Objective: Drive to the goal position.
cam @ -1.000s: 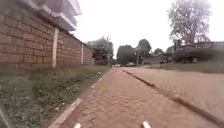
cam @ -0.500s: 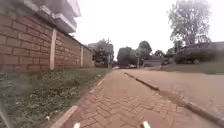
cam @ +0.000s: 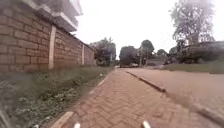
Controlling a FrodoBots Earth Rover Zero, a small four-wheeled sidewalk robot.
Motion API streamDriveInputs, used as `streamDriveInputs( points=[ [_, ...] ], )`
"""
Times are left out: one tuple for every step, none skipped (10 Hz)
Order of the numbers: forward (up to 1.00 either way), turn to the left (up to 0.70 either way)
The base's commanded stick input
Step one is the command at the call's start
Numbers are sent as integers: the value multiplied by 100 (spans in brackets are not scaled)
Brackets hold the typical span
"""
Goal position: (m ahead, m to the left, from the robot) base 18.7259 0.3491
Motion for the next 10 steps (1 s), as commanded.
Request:
streamDriveInputs(
  points=[
    [50,8],
    [50,15],
    [50,11],
    [50,8],
    [50,-7],
    [50,-50],
    [50,-46],
    [50,-26],
    [50,0],
    [50,4]
  ],
)
